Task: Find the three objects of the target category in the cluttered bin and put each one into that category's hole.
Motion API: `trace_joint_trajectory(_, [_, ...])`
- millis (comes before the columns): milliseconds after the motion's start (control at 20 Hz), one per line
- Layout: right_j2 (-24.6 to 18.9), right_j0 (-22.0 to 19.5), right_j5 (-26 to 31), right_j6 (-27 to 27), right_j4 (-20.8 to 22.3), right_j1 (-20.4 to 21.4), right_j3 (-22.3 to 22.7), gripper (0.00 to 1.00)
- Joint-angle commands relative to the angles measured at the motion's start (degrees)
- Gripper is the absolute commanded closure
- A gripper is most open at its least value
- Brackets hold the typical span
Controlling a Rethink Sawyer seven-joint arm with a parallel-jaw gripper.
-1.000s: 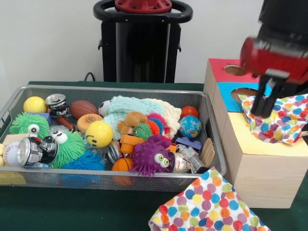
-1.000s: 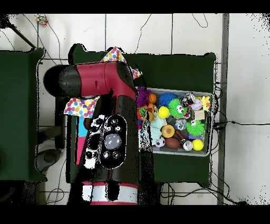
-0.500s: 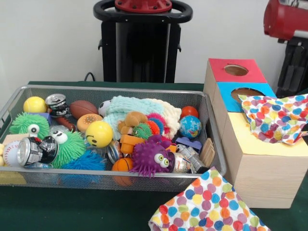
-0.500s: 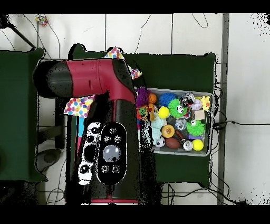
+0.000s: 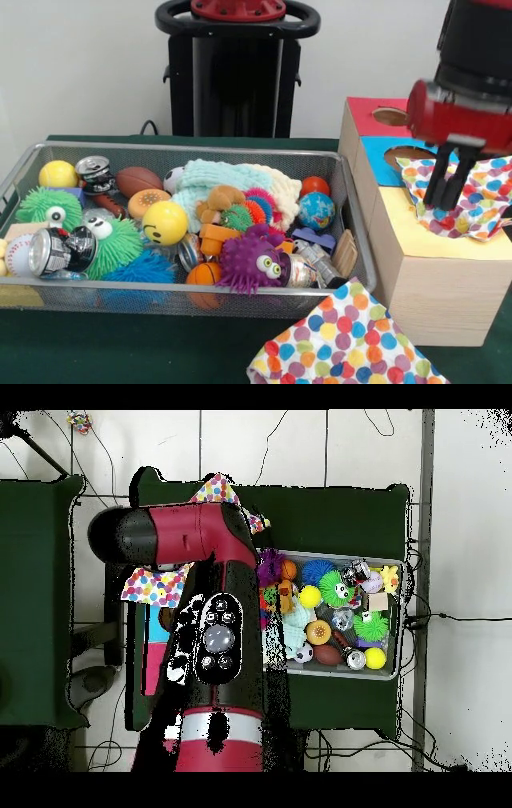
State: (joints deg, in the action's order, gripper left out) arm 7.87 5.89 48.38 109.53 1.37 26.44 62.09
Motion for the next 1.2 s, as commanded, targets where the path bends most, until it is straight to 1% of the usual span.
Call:
trace_joint_trajectory(50, [-2.57,-1.16,2.13,4.5,2.17,-8.12,-0.91,1.0])
trace_joint_trajectory(250, [-2.3,-1.45,-0.05,4.2,2.62,-10.96,-3.49,1.0])
trace_joint_trajectory(350, [-1.88,-1.42,-0.25,4.29,2.72,-11.8,-4.55,1.0])
trace_joint_trajectory(450, [-1.48,-1.24,0.04,4.23,2.8,-11.79,-5.08,1.0])
trace_joint_trajectory(550, [-0.19,-0.53,-0.88,3.79,4.13,-11.34,-6.08,1.0])
trace_joint_trajectory(600, [0.79,0.13,-1.82,3.88,5.01,-10.69,-6.41,1.0])
trace_joint_trajectory(700, [3.66,2.52,-5.65,5.28,7.48,-8.29,-6.38,1.0])
trace_joint_trajectory(900, [5.59,6.27,0.52,7.23,6.23,-1.18,-1.87,1.0])
trace_joint_trajectory(1000, [5.77,6.85,2.27,6.97,5.72,0.56,-0.86,1.0])
trace_joint_trajectory(1100, [5.53,6.68,1.04,6.58,5.52,1.42,0.72,1.0])
trace_joint_trajectory(1200, [5.43,6.47,-1.7,5.54,6.24,2.0,1.72,1.0])
